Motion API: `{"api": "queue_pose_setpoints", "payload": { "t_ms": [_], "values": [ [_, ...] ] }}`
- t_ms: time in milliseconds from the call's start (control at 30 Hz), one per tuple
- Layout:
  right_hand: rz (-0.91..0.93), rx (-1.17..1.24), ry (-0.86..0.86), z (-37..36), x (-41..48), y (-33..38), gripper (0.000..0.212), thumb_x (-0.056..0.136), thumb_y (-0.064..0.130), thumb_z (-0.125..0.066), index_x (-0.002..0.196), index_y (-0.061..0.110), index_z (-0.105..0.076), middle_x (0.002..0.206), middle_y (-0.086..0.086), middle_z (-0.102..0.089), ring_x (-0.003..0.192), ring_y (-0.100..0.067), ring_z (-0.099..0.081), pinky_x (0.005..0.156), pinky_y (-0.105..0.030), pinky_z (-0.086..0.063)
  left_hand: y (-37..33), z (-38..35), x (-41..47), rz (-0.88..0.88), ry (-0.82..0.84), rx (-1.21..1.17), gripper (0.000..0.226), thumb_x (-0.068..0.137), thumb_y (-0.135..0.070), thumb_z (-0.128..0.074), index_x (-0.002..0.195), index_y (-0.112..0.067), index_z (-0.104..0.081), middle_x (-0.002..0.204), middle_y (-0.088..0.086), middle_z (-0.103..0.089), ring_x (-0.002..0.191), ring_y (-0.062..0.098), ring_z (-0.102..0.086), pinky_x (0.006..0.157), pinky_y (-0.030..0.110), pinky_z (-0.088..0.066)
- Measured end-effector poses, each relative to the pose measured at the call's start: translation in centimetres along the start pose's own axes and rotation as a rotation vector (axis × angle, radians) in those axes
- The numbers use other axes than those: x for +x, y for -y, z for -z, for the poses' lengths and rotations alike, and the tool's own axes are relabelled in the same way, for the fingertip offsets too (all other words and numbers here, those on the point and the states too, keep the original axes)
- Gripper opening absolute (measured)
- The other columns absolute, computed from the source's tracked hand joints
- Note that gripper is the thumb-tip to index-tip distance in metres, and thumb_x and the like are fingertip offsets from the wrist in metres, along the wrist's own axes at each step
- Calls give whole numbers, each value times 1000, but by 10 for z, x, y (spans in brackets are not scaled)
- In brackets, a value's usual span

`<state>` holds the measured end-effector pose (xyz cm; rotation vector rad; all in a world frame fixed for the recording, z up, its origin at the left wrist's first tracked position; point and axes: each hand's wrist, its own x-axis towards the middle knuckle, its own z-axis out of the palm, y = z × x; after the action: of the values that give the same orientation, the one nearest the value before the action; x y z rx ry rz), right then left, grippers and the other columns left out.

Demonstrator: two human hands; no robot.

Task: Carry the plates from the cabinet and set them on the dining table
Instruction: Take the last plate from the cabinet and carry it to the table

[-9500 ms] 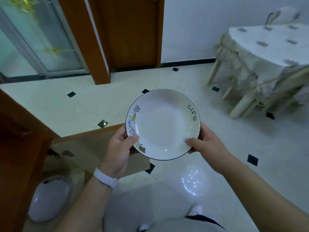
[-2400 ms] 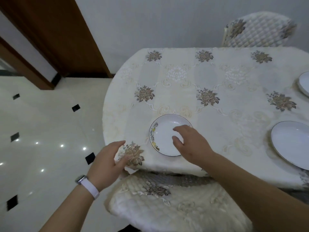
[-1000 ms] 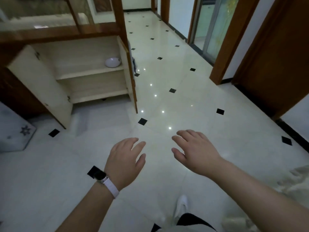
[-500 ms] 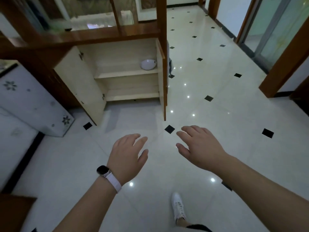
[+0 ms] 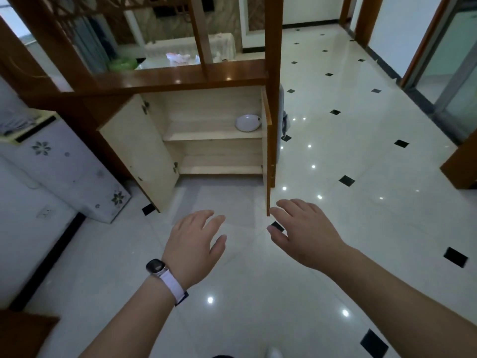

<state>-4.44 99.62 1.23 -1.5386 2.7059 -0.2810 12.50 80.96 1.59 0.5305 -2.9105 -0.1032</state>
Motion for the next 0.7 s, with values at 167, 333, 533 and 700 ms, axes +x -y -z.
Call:
{"api": "queue_pose_setpoints", "payload": {
  "t_ms": [167,333,533,700],
  "values": [
    [3,13,-9,-10,46,-3,50,93,49,-31,122,21,-59,125,-1,-62,114,-22,-57,95,-39,-45,33,-9,29,42,-2,-18,49,88,-43,-43,122,-15,-66,117,12,-67,106,33,-62,90,45,-48],
    [9,6,31,-27,104,8,49,94,50,-30,121,21,-59,123,0,-62,113,-22,-57,94,-39,-45,80,-29,67,42,-1,-46,47,88,-42,-44,121,-16,-66,117,12,-67,105,33,-63,88,45,-48],
    [-31,-35,66,-43,204,32,45,96,48,-39,126,20,-58,129,-1,-59,118,-23,-53,97,-40,-41,165,-46,131,61,14,-121,47,87,-41,-44,120,-16,-67,119,12,-67,108,32,-62,89,46,-49],
    [-30,-67,61,-44,302,65,48,96,49,-38,131,21,-56,130,-2,-58,118,-24,-53,97,-39,-40,248,-42,188,59,27,-133,47,88,-40,-47,124,-14,-64,122,12,-65,110,33,-60,92,46,-48]
  ]
}}
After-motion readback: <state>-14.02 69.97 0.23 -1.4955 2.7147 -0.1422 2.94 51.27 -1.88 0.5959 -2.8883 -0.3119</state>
